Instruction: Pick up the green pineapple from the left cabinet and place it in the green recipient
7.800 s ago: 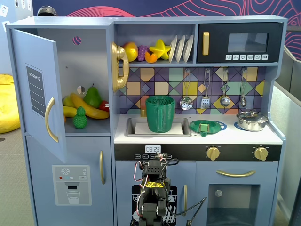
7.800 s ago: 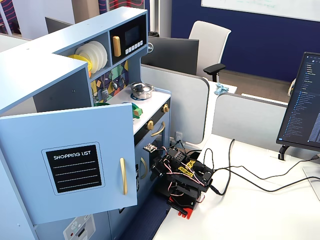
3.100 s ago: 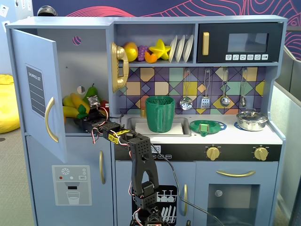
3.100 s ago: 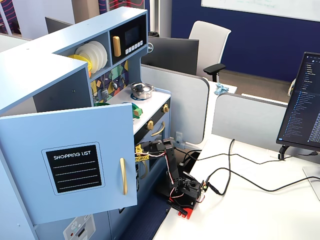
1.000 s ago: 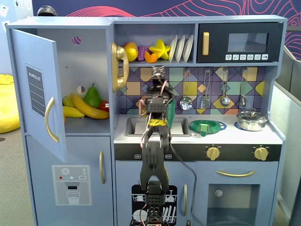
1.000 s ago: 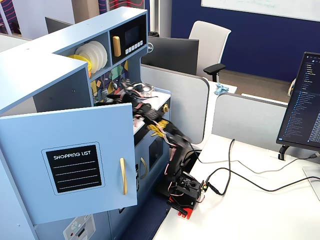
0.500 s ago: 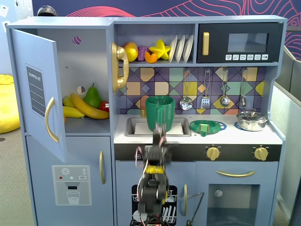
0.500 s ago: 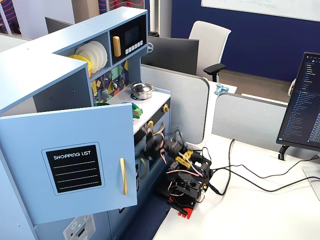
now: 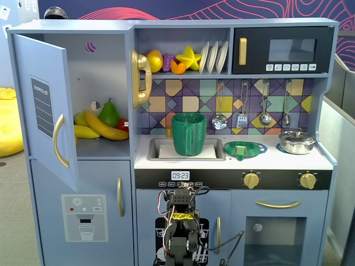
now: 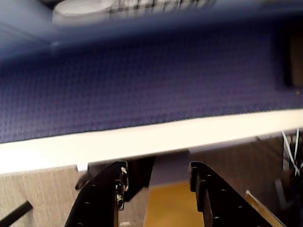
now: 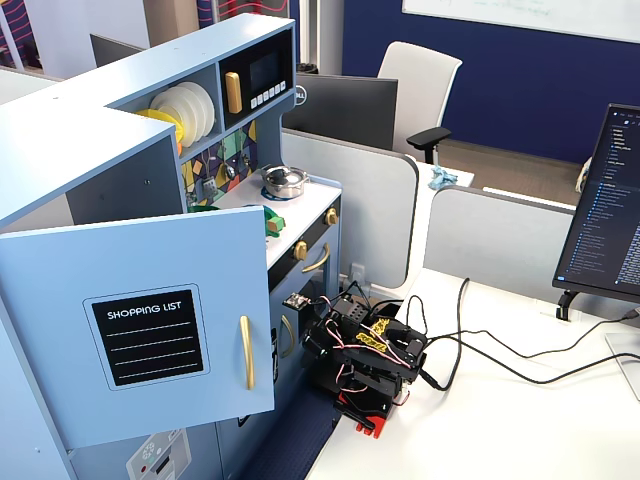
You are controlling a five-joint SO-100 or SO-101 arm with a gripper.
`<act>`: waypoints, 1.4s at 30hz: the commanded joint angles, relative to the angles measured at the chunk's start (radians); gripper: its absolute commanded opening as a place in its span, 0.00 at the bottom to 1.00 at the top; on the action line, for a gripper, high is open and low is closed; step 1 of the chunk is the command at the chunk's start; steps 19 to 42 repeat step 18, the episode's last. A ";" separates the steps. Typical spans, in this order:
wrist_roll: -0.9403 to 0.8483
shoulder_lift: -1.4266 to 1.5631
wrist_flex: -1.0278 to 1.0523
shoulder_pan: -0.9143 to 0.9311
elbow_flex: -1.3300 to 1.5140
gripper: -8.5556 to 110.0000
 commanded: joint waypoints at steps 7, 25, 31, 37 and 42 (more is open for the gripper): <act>0.034 -0.006 0.204 0.000 -0.003 0.12; 0.048 -0.006 0.204 0.002 -0.003 0.12; 0.048 -0.006 0.204 0.002 -0.003 0.12; 0.048 -0.006 0.204 0.002 -0.003 0.12; 0.048 -0.006 0.204 0.002 -0.003 0.12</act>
